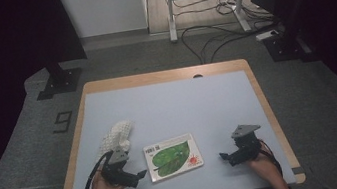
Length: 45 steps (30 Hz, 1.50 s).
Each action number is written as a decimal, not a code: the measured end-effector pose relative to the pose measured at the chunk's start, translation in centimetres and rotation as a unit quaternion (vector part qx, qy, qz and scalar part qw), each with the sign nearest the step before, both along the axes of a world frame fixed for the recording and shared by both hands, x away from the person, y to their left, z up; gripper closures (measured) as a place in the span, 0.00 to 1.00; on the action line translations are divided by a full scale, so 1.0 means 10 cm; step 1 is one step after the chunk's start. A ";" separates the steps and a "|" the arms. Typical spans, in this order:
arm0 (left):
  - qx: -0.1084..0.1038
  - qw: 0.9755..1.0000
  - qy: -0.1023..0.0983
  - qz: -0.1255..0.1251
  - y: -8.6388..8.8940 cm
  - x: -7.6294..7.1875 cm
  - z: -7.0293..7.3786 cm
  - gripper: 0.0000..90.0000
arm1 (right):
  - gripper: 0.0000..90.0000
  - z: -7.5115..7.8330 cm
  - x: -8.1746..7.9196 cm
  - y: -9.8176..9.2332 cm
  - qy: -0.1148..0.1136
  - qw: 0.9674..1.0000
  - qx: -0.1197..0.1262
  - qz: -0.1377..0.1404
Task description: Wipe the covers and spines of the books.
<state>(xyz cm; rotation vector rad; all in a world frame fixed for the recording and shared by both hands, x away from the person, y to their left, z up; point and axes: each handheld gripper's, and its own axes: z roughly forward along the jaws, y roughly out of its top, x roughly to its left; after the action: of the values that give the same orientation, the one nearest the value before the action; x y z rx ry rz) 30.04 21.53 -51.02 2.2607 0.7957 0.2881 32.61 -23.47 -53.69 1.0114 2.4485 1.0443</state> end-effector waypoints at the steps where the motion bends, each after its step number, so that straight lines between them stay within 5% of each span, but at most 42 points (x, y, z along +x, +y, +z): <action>1: 0.008 1.000 -0.001 0.000 -0.01 -0.01 -0.02 0.00 | 0.00 0.00 0.00 0.00 0.000 1.000 0.000 0.000; 9: 0.043 0.999 0.002 -0.012 -0.07 -0.05 -0.14 0.00 | 0.02 0.01 -0.02 0.01 -0.001 1.000 0.001 -0.003; 23: 0.029 0.999 0.004 -0.034 -0.18 -0.05 -0.18 0.00 | 0.02 0.13 0.05 0.28 0.005 0.999 0.022 0.043; 37: 0.029 0.996 0.005 -0.081 -0.44 -0.03 -0.18 0.00 | 0.02 0.15 0.30 0.64 0.022 0.996 0.025 0.080; 45: 0.029 0.996 0.006 -0.086 -0.51 -0.02 -0.18 0.00 | 0.02 0.14 0.46 0.83 0.036 0.994 0.035 0.097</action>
<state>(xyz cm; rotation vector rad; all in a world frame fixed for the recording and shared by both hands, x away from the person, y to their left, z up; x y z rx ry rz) 29.85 16.39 -52.83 2.3693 0.6009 0.2204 37.21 -15.16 -52.26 0.8579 2.6293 1.1813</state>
